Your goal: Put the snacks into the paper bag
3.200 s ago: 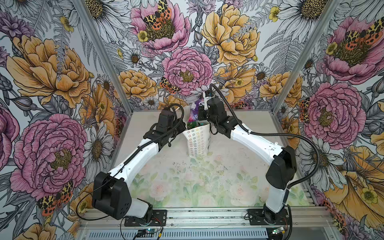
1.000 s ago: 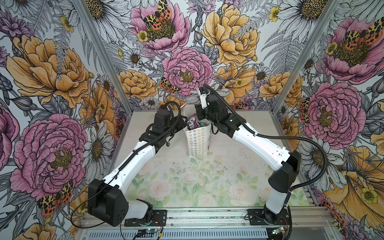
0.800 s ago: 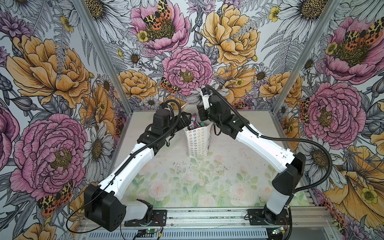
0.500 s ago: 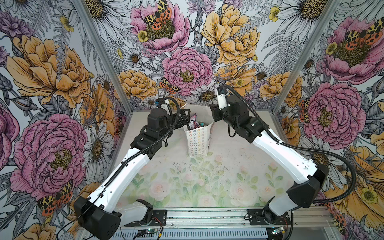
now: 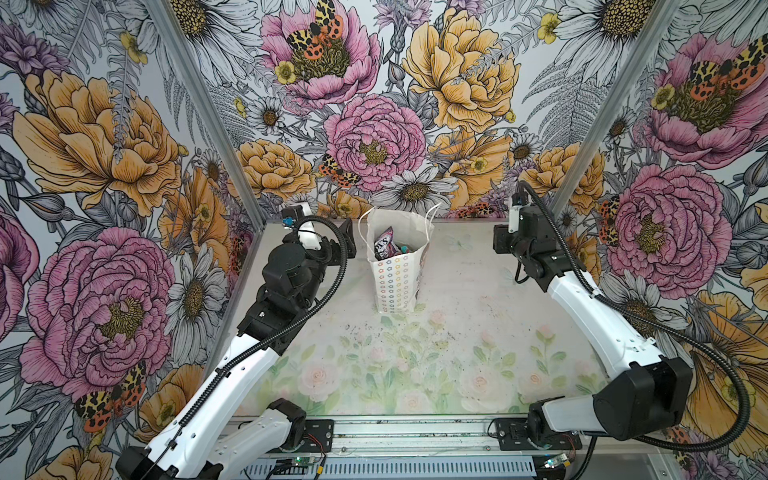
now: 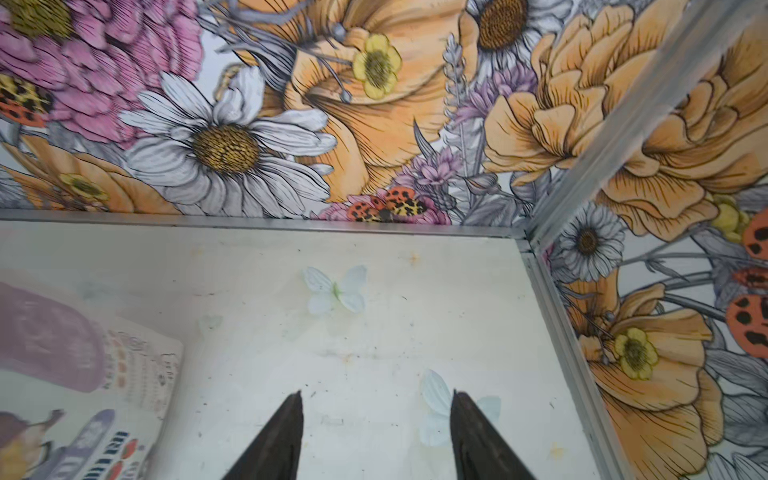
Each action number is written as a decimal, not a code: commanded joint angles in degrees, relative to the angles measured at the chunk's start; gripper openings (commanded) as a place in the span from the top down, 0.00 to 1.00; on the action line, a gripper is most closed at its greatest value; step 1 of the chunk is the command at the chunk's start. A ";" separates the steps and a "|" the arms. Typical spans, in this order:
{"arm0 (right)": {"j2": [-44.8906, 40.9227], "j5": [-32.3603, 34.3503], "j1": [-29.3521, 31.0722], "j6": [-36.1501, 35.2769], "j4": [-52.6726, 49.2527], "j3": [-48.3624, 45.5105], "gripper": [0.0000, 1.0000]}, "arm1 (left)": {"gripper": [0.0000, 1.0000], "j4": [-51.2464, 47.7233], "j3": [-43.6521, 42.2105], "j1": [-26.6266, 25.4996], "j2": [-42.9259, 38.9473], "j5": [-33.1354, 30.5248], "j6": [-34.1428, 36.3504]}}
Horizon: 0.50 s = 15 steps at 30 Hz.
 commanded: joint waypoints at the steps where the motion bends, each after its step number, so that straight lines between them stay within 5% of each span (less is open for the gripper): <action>1: 3.05 -4.04 -5.05 1.76 6.77 -3.04 0.38 | 0.01 7.83 -7.13 3.45 -1.82 0.22 7.96; 8: 4.44 -11.89 -11.85 2.77 33.91 -21.00 0.36 | 0.01 20.02 -21.81 11.83 -4.53 1.96 7.18; 15: 2.88 -10.88 -11.93 0.30 41.15 -31.34 0.35 | 0.01 24.08 -28.54 18.77 -4.57 4.46 7.59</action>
